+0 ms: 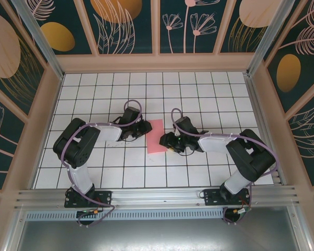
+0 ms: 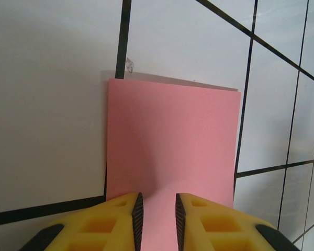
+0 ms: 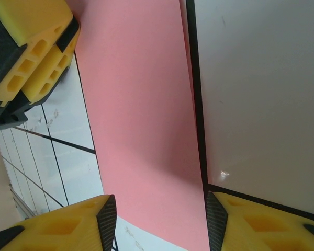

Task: Fold a paper plane with a square sheet of paper (pick it up from the middle)
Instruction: Fold the paper at the center of the table.

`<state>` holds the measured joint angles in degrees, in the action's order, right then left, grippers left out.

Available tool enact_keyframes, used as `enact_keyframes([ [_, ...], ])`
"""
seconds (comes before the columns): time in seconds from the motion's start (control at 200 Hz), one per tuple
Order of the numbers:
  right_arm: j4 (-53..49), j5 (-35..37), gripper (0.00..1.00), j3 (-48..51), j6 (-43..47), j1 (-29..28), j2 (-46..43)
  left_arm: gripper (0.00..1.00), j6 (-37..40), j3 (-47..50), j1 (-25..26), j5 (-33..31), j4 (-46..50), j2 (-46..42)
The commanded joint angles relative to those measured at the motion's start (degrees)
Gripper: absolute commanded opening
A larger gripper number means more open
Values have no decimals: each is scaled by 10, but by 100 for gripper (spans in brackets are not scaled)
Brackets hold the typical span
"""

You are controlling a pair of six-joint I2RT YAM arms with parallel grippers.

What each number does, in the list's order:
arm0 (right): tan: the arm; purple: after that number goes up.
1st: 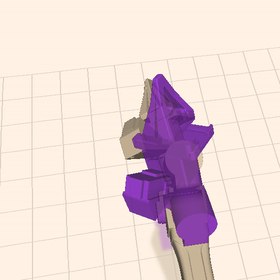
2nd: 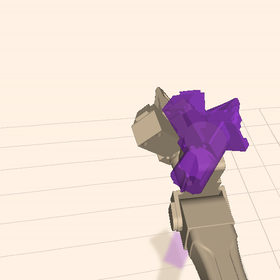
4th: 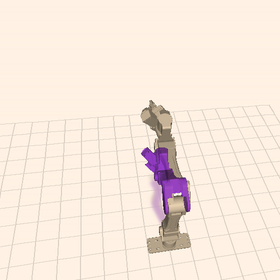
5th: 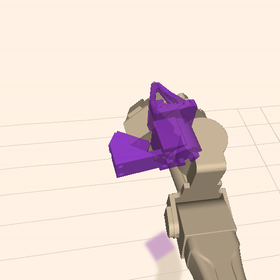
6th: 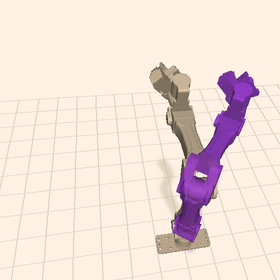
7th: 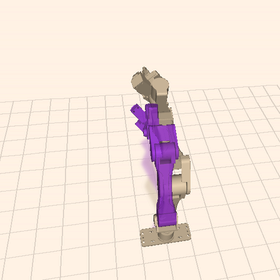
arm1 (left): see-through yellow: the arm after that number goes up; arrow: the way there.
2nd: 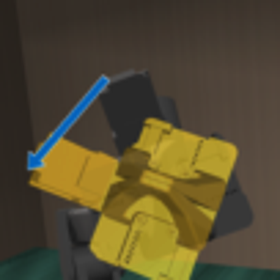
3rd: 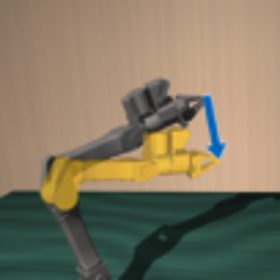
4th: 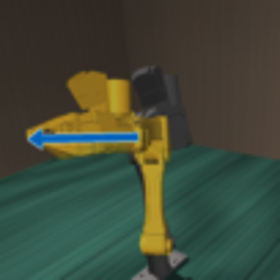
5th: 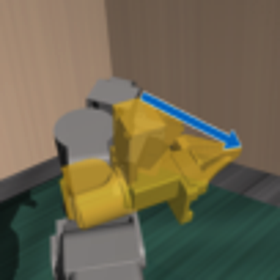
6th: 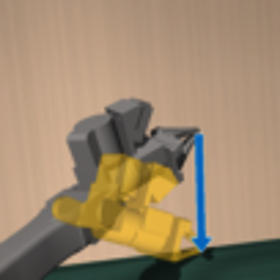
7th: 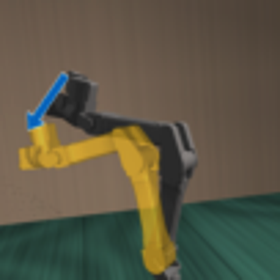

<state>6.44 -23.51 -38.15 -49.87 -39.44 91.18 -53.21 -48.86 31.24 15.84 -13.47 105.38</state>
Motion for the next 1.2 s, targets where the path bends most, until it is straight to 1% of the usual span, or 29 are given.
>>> enact_keyframes([
  [0.0, 1, -20, 50, -5, 4, -5, -1, 27, 7, 15, 1, -20, 22, 12],
  [0.2, 22, -44, 49, 14, -20, -2, -37, 28, 7, 16, 1, -20, 22, 11],
  [0.42, 40, -60, 44, 33, -54, 2, -59, 28, 7, 17, 1, -19, 20, 12],
  [0.686, 76, -73, 40, 58, -74, 2, -42, 28, 7, 18, 1, -20, 20, 13],
  [0.856, 103, -70, 29, 64, -89, 2, -27, 28, 7, 20, 1, -19, 20, 10],
  [1.021, 103, -49, 14, 67, -104, 7, -24, 28, 6, 24, 1, -15, 15, -7],
  [1.131, 82, -48, 2, 63, -92, 15, -24, 28, 12, 33, 1, 19, -19, -34],
  [1.191, 53, -50, 0, 55, -73, 19, -24, 29, 16, 44, 1, 52, -59, -53],
])
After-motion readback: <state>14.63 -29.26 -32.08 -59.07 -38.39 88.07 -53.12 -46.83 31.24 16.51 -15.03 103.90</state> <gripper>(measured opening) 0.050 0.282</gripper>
